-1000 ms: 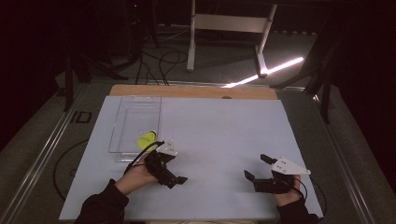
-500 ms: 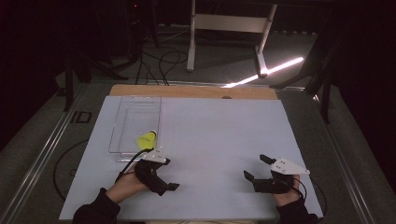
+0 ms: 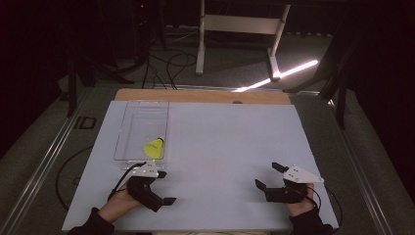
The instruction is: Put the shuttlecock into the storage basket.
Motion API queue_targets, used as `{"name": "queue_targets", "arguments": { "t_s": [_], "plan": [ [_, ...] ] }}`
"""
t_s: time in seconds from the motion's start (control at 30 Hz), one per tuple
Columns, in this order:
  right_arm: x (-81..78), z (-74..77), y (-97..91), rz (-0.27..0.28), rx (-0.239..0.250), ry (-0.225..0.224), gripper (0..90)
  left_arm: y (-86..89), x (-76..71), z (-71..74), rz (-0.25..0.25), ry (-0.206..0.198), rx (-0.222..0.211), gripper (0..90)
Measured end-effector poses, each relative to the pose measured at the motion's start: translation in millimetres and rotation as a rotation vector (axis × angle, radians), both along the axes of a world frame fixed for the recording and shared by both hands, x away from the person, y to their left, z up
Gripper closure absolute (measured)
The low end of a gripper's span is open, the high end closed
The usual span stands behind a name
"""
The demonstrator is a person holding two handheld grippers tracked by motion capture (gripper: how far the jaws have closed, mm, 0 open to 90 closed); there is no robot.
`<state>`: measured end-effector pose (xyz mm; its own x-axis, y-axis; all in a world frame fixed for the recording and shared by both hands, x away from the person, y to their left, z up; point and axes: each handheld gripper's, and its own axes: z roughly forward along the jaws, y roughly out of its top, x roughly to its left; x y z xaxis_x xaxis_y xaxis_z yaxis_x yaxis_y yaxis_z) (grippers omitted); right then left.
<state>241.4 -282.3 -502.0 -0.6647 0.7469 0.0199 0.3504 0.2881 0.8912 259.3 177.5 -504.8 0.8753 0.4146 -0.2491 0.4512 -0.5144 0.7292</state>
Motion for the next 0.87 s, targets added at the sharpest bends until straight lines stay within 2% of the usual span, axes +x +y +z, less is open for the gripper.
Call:
{"name": "queue_targets", "arguments": {
  "t_s": [0.2,0.37,0.57,0.87],
  "plan": [
    [0.3,-0.3,-0.1,0.003,-0.002,-0.001,11.1,8.3,-6.9,-3.4,0.025,-0.023,-0.036,0.0],
    [0.0,-0.2,-0.3,0.001,0.0,0.0,11.1,14.3,-10.2,-7.1,0.036,-0.009,-0.063,0.0],
    [0.2,-0.5,-0.3,0.008,-0.001,-0.001,11.1,14.2,-14.2,-12.6,0.035,-0.026,-0.048,0.0],
    [0.0,-1.1,0.5,0.014,0.0,0.006,11.1,13.0,-14.3,-14.9,0.029,-0.035,-0.068,0.0]
  ]
}}
